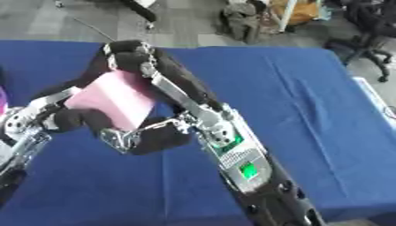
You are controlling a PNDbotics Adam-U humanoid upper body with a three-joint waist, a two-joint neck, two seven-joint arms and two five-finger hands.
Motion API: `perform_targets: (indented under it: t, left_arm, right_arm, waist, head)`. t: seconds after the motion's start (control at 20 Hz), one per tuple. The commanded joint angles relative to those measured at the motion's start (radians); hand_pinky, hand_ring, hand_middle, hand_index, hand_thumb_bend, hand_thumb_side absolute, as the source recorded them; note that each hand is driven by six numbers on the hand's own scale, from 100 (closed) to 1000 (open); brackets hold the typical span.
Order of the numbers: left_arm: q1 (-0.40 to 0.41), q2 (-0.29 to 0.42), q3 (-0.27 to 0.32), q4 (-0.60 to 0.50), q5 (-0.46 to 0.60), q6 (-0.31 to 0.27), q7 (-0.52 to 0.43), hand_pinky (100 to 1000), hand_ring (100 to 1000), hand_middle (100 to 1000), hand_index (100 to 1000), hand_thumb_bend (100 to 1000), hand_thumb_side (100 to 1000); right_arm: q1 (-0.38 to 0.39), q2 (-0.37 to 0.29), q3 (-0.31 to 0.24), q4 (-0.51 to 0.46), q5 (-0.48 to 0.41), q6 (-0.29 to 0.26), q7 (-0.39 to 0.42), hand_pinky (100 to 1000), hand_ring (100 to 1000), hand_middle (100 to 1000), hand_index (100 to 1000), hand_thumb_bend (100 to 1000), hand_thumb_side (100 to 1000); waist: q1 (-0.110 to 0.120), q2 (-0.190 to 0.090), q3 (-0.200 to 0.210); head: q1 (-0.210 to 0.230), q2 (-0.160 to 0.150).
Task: Pick up the objects with one hand, pass them to the other hand, and then place them into the box on the other side of the table.
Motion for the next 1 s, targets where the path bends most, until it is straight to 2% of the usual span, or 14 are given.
perform_targets:
  t: [0.05, 0.25, 0.55, 1.0]
  left_arm:
    - [-0.023, 0.000, -0.010, -0.017, 0.017, 0.015, 0.016, 706, 696, 490, 625, 768, 609]
    - [-0.023, -0.004, -0.009, -0.021, 0.045, 0.026, 0.048, 698, 677, 466, 594, 698, 598]
    - [-0.024, -0.012, -0.010, -0.030, 0.089, 0.044, 0.090, 693, 661, 447, 565, 642, 572]
    - [-0.028, -0.018, -0.013, -0.043, 0.148, 0.073, 0.120, 691, 652, 441, 556, 627, 555]
  right_arm:
    - [-0.011, -0.001, 0.005, -0.018, 0.017, -0.005, -0.003, 297, 363, 239, 340, 100, 100]
    - [-0.009, -0.003, 0.004, -0.022, 0.028, -0.009, -0.010, 295, 362, 240, 340, 100, 100]
    - [-0.008, -0.004, 0.002, -0.027, 0.050, -0.021, -0.027, 291, 361, 243, 340, 100, 100]
    - [-0.009, -0.005, 0.003, -0.027, 0.084, -0.043, -0.051, 292, 362, 247, 342, 100, 100]
  waist:
    - [0.005, -0.011, 0.001]
    - [0.005, -0.012, 0.002]
    - [0.005, -0.013, 0.002]
    - [0.005, -0.012, 0.001]
  head:
    - [-0.004, -0.001]
    - [-0.005, -0.001]
    - [-0.005, -0.001]
    - [-0.007, -0.001]
